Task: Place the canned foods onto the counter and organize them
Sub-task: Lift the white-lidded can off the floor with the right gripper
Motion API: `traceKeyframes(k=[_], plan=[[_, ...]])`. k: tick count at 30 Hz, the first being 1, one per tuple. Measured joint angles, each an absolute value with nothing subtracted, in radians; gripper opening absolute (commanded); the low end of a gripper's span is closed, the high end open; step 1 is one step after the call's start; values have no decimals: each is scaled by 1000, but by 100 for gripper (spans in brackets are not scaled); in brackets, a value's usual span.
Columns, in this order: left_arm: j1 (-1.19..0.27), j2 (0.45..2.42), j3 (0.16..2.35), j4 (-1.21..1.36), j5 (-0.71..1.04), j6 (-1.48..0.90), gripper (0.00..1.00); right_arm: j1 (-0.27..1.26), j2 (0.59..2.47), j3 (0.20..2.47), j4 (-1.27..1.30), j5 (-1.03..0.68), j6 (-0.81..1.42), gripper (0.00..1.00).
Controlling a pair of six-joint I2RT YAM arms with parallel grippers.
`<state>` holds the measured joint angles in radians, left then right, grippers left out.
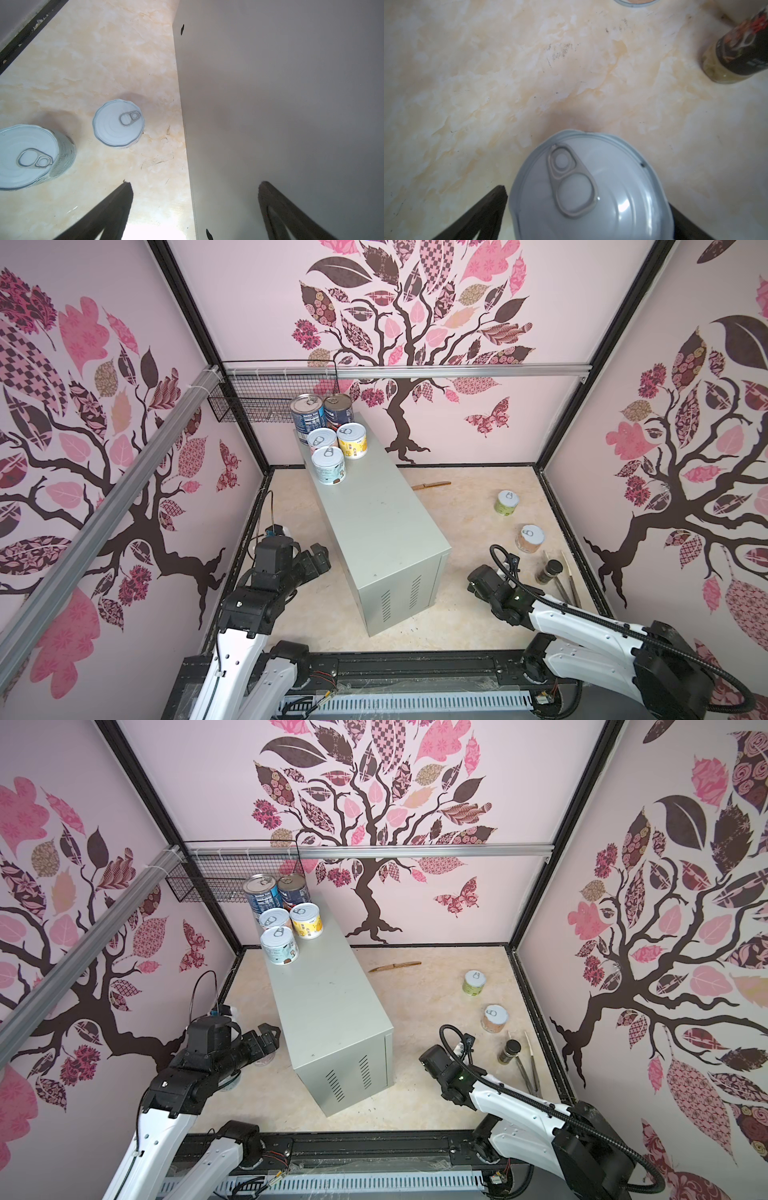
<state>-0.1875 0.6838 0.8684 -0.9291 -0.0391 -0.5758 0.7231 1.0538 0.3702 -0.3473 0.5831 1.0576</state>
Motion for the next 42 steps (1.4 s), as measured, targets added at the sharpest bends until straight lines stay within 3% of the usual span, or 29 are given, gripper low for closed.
traceKeyframes(k=[9, 21, 32, 42], plan=[[-182, 688, 867, -929, -36, -575, 98, 723, 1168, 371, -291, 570, 1028, 94], [-176, 693, 867, -929, -28, -575, 98, 723, 1168, 377, -247, 538, 967, 64], [-176, 688, 867, -929, -29, -575, 98, 723, 1003, 404, -258, 432, 741, 61], [-176, 688, 867, -929, -29, -575, 98, 723, 964, 696, -406, 408, 558, 60]])
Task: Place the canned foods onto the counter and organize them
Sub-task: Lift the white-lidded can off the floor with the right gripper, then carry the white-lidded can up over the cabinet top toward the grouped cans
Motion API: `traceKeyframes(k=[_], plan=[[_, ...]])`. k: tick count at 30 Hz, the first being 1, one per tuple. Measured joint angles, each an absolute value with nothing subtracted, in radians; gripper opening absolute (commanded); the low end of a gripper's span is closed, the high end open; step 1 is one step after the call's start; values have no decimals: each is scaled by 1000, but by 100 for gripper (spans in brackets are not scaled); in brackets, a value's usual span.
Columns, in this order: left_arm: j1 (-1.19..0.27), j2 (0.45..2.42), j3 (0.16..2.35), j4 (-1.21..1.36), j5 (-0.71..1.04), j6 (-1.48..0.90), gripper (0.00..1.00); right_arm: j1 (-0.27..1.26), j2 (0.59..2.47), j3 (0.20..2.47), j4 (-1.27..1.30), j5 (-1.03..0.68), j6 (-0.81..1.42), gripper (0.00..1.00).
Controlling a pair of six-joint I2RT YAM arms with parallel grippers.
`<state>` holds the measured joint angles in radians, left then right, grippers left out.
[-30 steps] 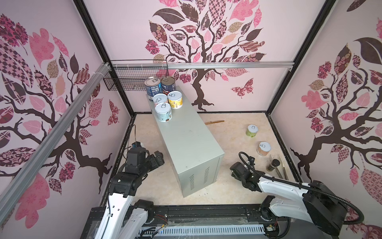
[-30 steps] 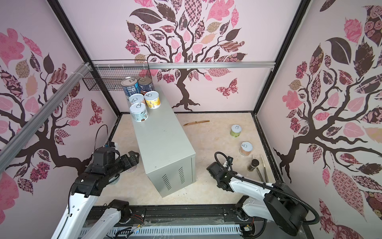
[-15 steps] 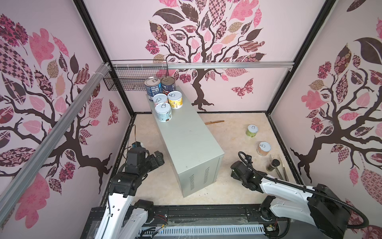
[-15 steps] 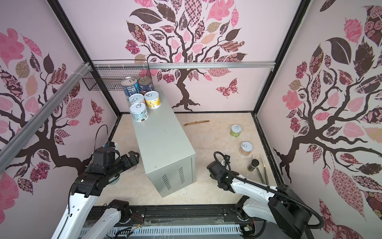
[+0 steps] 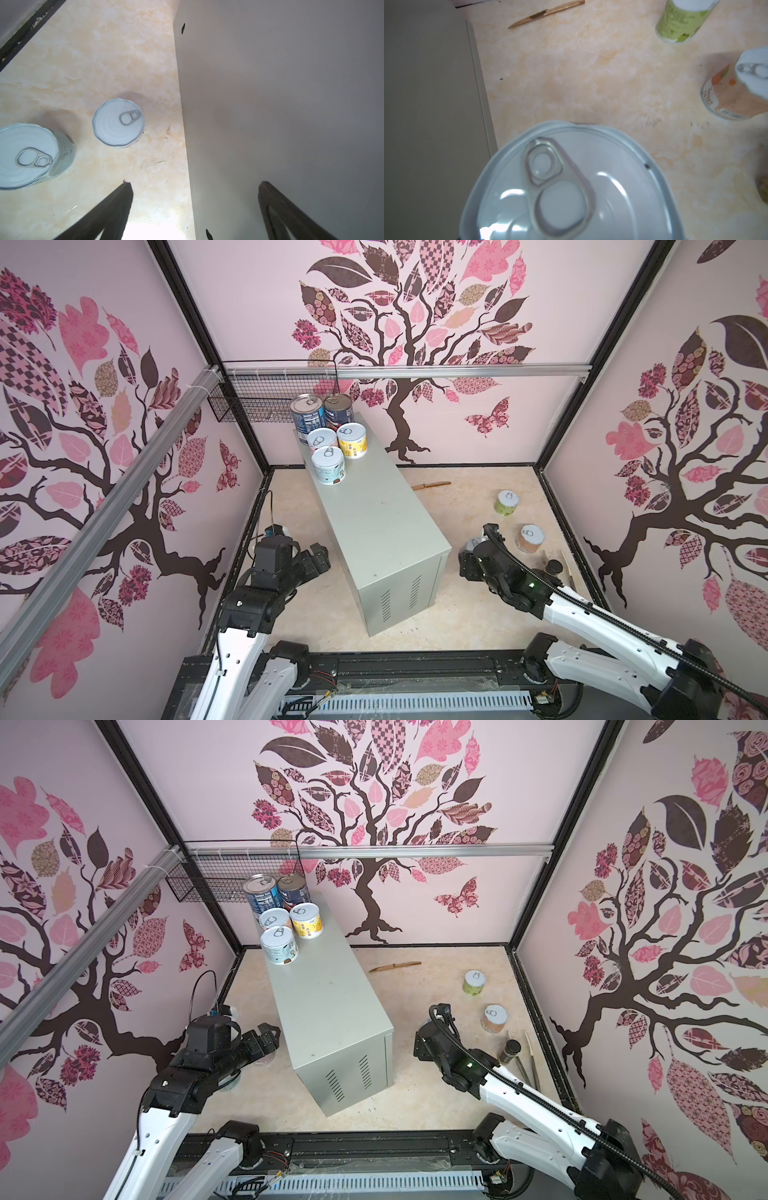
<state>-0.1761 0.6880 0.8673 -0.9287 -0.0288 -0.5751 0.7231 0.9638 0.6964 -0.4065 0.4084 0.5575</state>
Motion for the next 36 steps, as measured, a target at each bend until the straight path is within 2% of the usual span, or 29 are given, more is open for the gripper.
traceKeyframes(k=[17, 29, 36], plan=[[-176, 680, 861, -926, -20, -574, 98, 718, 1127, 1341, -639, 376, 341, 59], [-173, 678, 854, -915, -5, -572, 98, 717, 1410, 1811, -767, 202, 178, 59], [-173, 682, 853, -911, 6, -568, 98, 717, 1559, 2002, -830, 64, 96, 58]])
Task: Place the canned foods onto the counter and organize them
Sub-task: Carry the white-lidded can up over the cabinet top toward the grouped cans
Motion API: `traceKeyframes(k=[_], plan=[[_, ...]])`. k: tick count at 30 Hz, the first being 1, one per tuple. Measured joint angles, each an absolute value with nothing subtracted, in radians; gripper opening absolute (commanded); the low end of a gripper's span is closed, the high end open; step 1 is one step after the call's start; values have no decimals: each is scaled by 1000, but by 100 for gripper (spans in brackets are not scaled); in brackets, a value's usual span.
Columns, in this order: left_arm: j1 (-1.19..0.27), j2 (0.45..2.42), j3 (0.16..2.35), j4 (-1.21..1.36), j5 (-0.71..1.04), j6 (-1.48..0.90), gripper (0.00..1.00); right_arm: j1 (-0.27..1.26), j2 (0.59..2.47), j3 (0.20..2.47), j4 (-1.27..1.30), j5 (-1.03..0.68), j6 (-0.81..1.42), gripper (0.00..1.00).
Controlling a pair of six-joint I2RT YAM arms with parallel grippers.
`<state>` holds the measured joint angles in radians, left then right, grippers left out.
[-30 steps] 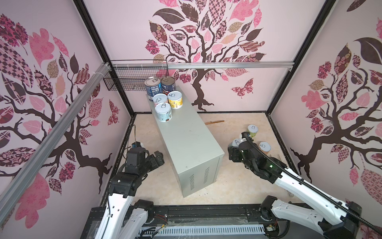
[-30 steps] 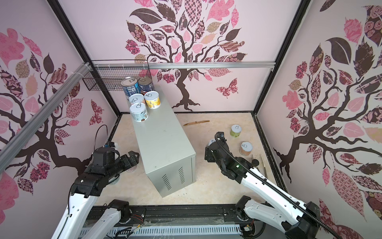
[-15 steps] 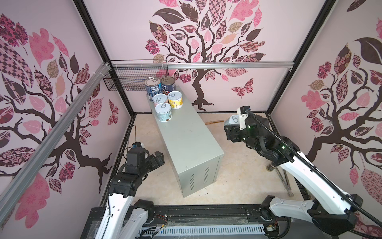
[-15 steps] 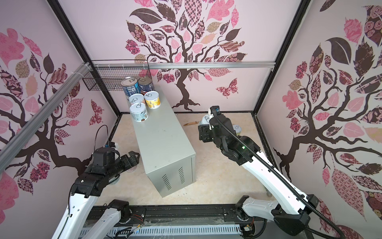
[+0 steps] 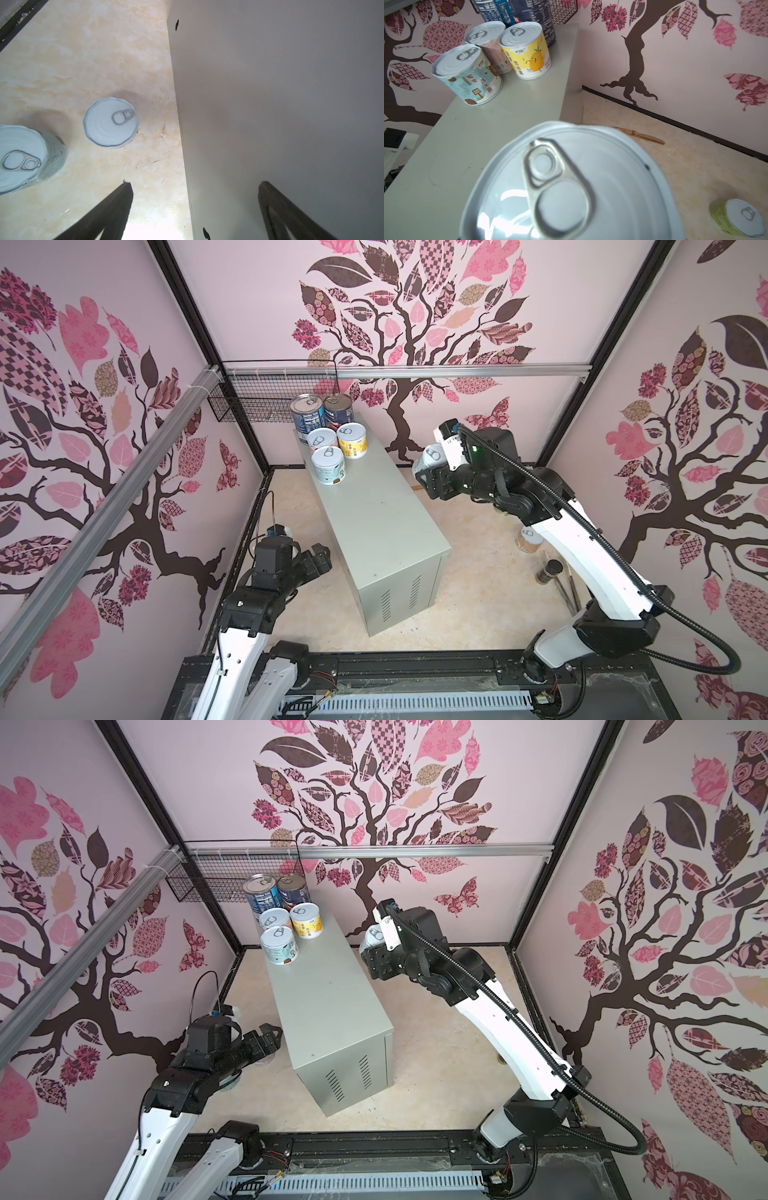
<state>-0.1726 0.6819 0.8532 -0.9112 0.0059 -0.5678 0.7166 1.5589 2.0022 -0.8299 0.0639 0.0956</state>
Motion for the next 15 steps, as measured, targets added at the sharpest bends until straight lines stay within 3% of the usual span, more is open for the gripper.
traceKeyframes(k=[15], plan=[[-163, 720, 849, -904, 28, -556, 98, 717, 1919, 2464, -957, -80, -54, 57]])
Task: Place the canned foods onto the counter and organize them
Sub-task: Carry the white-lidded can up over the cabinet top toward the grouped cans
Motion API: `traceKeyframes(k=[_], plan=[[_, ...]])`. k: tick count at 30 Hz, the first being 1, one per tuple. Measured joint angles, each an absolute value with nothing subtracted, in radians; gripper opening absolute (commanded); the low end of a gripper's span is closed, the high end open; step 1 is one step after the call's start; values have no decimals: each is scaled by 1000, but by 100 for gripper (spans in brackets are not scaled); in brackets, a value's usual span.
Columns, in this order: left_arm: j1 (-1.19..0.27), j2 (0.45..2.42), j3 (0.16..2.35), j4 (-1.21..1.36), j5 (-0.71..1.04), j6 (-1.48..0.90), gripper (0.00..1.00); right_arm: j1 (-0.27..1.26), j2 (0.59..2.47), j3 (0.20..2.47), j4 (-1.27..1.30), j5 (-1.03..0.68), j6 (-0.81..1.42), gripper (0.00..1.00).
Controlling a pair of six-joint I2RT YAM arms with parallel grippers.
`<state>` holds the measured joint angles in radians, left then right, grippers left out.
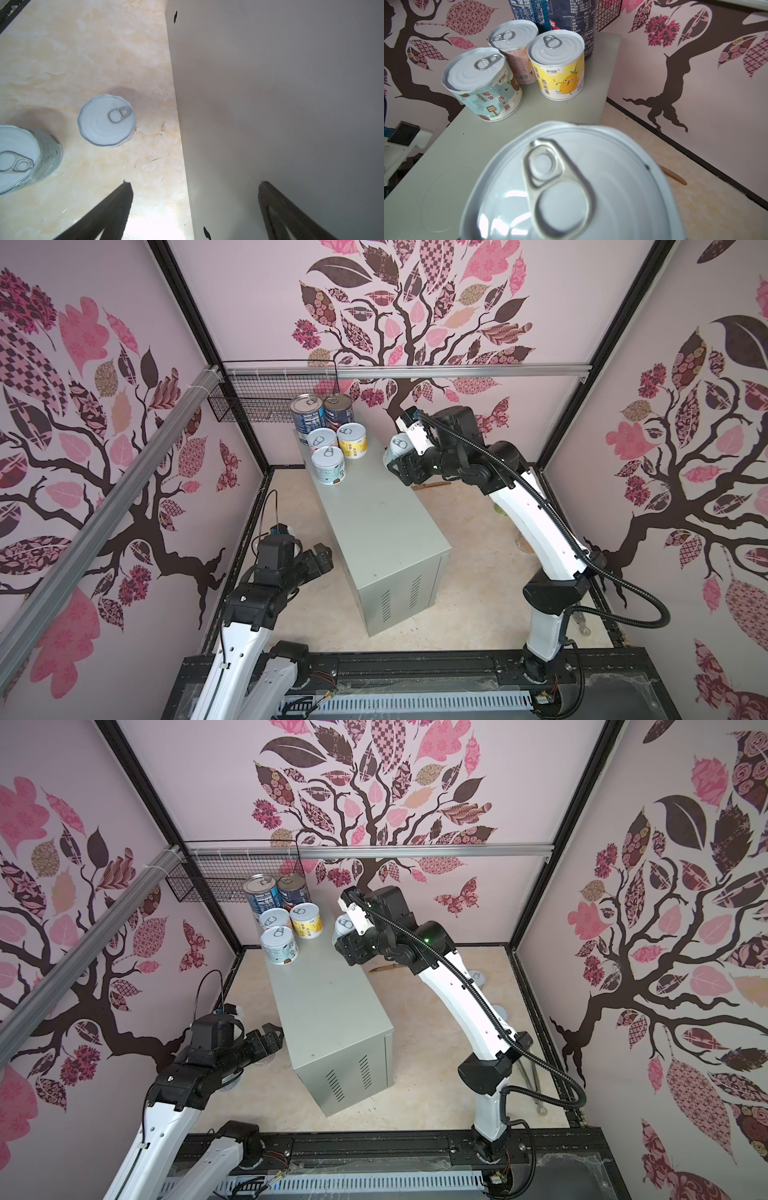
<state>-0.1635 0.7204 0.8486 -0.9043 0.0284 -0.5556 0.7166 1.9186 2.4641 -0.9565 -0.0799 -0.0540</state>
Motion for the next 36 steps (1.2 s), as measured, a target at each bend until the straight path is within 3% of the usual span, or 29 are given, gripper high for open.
traceKeyframes(k=[17, 30, 36], plan=[[-162, 860, 849, -846, 2, -514, 98, 767, 2100, 2557, -845, -135, -163, 57], [-164, 870, 849, -823, 4, -502, 98, 769, 2137, 2569, -785, -146, -186, 88], [-164, 871, 849, -822, 4, -500, 98, 769, 2137, 2568, -766, -156, -184, 95]])
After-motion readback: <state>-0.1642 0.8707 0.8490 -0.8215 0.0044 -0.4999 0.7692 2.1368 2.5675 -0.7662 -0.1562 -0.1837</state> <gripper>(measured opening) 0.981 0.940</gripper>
